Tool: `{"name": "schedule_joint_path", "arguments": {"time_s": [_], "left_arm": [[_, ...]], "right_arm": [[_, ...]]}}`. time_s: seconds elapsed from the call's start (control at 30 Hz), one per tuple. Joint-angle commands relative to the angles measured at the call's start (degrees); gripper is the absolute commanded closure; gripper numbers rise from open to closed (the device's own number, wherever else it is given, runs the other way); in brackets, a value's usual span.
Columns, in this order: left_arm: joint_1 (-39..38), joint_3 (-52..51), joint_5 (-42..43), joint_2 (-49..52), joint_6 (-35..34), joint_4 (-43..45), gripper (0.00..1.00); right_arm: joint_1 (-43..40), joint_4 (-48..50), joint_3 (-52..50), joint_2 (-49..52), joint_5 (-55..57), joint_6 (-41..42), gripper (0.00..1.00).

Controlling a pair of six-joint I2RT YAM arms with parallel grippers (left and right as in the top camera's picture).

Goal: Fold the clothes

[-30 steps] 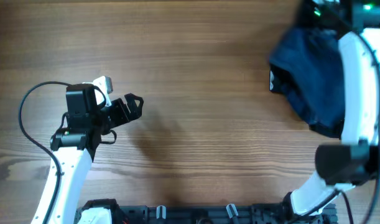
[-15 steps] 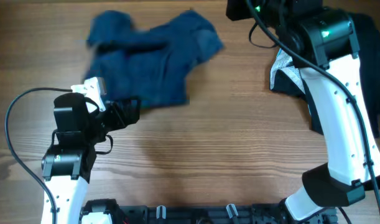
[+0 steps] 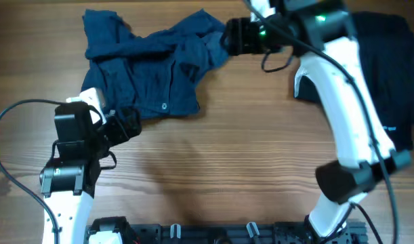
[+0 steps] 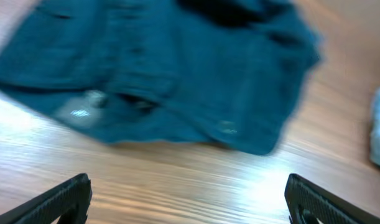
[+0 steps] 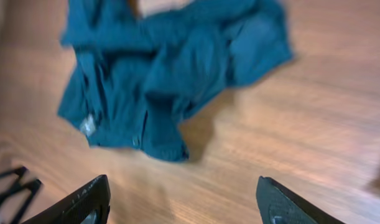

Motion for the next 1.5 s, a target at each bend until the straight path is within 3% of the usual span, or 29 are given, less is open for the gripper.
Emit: {"name": "schedule_joint_path", "arguments": {"time_s": [0.0,0.27,0.6,0.77,0.93,1.47], "left_arm": [[0.4,1.0,-10.7,1.6,0.7,-1.3,0.00],[0.3,1.0,-8.3,12.7,0.7,1.1,0.00],[0.2,1.0,-7.7,21.9,0.8,8.0,0.00],[0.2,1.0,-7.7,22.2,0.8,9.5,0.00],[0.3,1.0,-7.6,22.2,6.2,9.2,0.00],[0.3,1.0,-9.5,22.2,11.1,11.9,0.00]], "right_arm": [[1.7,1.2,-4.9,6.1,-5.9,-2.6,0.23],[4.7,14.9,-20.1,8.3,-10.9,-3.7,0.26],[9.0,22.3,-25.0,8.3,-10.6,-5.9,0.26],[9.1,25.8,-29.1,8.3,-9.4,-6.3,0.24],[9.1,27.3,-29.2,8.3,-8.2,-6.3,0.21],[9.1,31.1,-29.6,9.4,-8.2,-5.2,0.15]]}}
